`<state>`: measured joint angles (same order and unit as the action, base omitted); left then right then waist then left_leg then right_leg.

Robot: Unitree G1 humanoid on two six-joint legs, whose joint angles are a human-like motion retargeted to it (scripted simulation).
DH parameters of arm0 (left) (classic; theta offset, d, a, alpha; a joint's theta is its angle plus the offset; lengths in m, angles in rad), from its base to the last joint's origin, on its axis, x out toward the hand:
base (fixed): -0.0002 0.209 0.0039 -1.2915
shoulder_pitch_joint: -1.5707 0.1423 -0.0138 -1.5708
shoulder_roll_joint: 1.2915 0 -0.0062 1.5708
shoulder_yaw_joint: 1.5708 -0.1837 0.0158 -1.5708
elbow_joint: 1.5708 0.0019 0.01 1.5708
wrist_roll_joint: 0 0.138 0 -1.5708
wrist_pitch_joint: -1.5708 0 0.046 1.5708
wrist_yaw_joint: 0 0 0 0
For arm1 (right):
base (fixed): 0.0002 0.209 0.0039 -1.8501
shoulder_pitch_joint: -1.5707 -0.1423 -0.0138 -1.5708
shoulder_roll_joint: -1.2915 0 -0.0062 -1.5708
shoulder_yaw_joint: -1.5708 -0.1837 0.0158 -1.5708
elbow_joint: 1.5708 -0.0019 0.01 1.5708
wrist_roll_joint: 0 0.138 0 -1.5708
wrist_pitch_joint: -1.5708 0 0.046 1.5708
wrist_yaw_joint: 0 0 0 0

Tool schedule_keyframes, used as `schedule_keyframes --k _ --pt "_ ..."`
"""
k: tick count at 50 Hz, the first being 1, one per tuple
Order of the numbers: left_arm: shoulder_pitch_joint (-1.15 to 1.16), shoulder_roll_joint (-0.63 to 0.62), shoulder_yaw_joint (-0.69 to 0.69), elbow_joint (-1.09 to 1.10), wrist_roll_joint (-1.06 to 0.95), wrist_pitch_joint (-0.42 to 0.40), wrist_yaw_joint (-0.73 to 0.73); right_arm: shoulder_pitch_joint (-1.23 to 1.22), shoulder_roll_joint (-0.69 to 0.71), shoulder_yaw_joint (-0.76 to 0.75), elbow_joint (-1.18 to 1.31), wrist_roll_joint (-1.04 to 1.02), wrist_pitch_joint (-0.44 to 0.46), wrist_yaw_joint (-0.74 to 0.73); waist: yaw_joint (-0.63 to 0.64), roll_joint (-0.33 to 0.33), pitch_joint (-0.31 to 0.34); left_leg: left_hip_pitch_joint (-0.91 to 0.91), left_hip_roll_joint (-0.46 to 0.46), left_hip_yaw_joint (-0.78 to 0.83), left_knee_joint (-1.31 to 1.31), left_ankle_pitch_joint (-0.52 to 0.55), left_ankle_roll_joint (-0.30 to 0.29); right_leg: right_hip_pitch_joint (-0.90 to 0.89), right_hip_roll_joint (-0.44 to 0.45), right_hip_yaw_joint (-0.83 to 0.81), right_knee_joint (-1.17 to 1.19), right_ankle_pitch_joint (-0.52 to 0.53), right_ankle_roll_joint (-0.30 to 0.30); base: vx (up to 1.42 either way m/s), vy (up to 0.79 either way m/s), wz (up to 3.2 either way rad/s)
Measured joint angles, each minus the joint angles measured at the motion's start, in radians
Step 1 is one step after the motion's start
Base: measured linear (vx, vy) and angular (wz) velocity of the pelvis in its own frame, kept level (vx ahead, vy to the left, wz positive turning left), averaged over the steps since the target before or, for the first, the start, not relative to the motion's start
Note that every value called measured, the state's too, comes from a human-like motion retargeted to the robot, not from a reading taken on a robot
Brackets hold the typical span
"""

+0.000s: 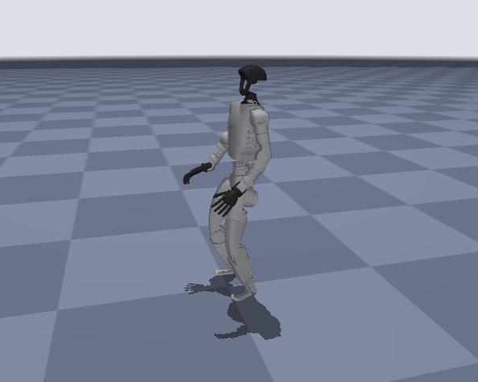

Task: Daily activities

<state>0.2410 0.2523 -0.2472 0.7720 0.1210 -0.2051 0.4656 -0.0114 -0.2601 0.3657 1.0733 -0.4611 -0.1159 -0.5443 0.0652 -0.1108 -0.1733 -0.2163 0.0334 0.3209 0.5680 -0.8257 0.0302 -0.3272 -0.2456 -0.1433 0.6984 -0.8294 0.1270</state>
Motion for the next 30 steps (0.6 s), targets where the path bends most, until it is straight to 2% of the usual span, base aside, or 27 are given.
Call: schedule_keyframes --k 5,12,18,23,30 --pt "0.047 0.03 -0.009 -0.2 -0.041 -0.04 -0.011 -0.015 0.008 -0.007 0.003 0.002 0.003 -0.013 -0.01 -0.006 -0.071 -0.089 0.008 0.005 -0.005 0.011 0.005 -0.085 0.014 0.004 -0.02 0.013 -0.006 0.0 0.0 0.0" --pt "0.056 0.141 -0.081 -0.635 -0.125 -0.12 -0.063 -0.024 0.001 0.022 -0.021 -0.016 -0.004 -0.032 -0.016 0.005 -0.084 -0.093 0.03 0.02 -0.022 0.021 -0.009 -0.085 0.045 0.012 -0.069 0.025 -0.012 0.02 -0.03 -0.1" --pt "-0.107 0.219 -0.211 -0.918 -0.222 -0.172 -0.092 -0.026 -0.009 0.09 -0.039 -0.028 -0.011 -0.02 -0.045 0.021 -0.104 -0.093 0.049 0.03 -0.013 0.023 -0.019 -0.091 0.066 0.029 -0.067 0.028 -0.019 0.01 -0.03 -0.08" --pt "-0.333 0.211 -0.351 -1.029 -0.313 -0.177 -0.095 -0.029 -0.02 0.148 -0.053 -0.008 -0.012 0.017 -0.079 0.036 -0.119 -0.086 0.057 0.03 -0.017 0.029 -0.019 -0.09 0.079 0.037 -0.066 0.036 -0.021 0.0 0.0 0.0" --pt "-0.581 0.119 -0.511 -1.052 -0.434 -0.162 -0.103 -0.006 -0.029 0.198 -0.068 0.026 -0.007 0.053 -0.113 0.046 -0.117 -0.065 0.06 0.034 -0.022 0.036 -0.014 -0.08 0.085 0.044 -0.057 0.041 -0.016 -0.02 -0.01 -0.04"
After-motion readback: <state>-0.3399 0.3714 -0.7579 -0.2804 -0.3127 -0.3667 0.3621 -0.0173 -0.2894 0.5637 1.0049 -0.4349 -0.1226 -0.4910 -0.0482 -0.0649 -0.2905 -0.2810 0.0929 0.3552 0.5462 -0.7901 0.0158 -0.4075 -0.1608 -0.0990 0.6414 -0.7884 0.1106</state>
